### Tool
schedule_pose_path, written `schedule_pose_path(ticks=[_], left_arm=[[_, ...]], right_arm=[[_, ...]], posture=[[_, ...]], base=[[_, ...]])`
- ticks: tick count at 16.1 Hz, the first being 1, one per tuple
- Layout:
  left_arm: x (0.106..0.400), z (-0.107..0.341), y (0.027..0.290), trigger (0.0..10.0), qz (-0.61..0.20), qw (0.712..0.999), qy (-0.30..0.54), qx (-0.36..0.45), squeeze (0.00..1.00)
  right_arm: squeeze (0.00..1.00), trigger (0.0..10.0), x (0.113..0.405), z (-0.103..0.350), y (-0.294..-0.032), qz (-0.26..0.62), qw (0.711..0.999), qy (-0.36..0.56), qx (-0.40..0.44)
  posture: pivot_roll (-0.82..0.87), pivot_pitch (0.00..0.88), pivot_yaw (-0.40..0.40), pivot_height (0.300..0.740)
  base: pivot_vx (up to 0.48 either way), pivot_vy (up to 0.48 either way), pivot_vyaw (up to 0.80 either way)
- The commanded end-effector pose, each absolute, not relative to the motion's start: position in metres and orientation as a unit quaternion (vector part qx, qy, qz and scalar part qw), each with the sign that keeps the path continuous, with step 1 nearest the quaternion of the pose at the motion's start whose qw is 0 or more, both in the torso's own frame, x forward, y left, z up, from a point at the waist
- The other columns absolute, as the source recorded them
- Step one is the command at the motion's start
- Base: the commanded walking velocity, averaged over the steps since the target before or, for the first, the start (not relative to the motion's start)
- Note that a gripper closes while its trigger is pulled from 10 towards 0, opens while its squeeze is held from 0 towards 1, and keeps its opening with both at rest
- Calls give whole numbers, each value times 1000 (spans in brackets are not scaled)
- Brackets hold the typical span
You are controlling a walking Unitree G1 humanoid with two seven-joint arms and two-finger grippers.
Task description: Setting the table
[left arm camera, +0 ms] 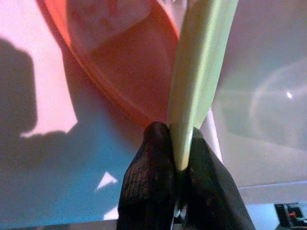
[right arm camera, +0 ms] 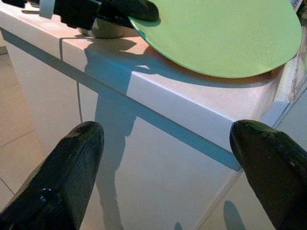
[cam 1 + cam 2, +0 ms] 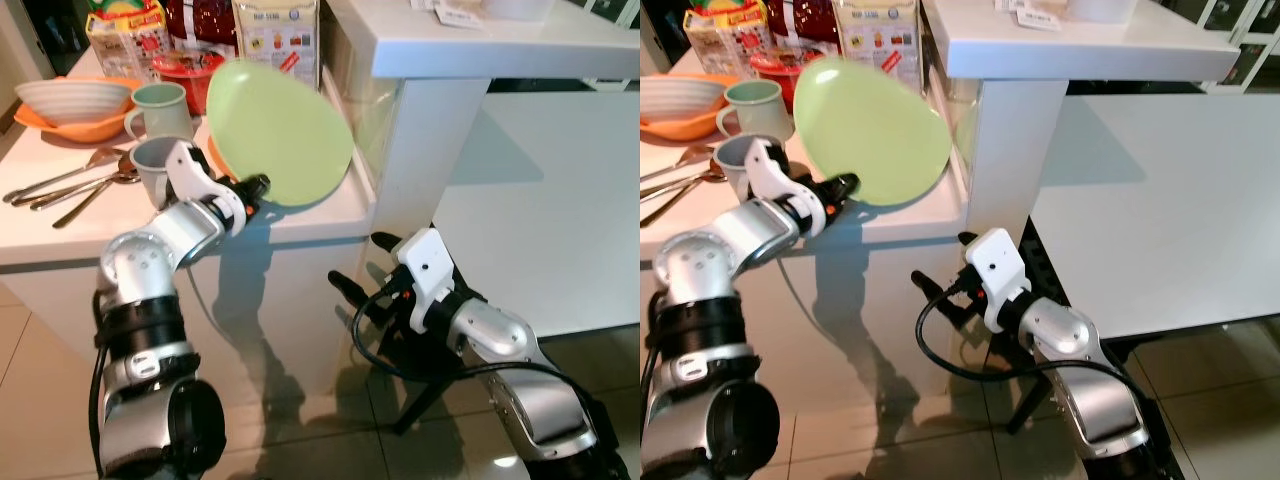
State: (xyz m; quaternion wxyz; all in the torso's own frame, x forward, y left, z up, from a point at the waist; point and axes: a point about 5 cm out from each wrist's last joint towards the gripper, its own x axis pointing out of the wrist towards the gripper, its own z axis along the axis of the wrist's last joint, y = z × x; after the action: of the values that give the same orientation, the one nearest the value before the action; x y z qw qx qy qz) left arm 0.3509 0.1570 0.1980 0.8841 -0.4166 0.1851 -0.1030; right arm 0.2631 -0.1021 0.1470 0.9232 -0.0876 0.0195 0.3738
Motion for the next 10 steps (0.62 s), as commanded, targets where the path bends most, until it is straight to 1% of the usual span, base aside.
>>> schedule_pose_path(ticks=[1, 3, 6, 10], left_arm=[[348, 204, 149, 0, -135, 884, 174, -412, 0], [346, 209, 149, 0, -147, 881, 151, -424, 0], [345, 216, 145, 0, -166, 867, 126, -452, 0], [345, 224, 141, 0, -179, 866, 93, -457, 0]], right_arm=[[0, 10000, 265, 149, -105, 367, 926, 13, -89], [0, 10000, 265, 149, -104, 367, 926, 13, -89], [0, 10000, 265, 149, -104, 365, 926, 13, -90], [0, 10000, 266, 149, -105, 363, 927, 13, -90]], posture=[[50, 0, 0, 740], [55, 0, -3, 740], [55, 0, -3, 740], [55, 0, -3, 740]], base=[[0, 0, 0], [0, 0, 0], [0, 0, 0], [0, 0, 0]])
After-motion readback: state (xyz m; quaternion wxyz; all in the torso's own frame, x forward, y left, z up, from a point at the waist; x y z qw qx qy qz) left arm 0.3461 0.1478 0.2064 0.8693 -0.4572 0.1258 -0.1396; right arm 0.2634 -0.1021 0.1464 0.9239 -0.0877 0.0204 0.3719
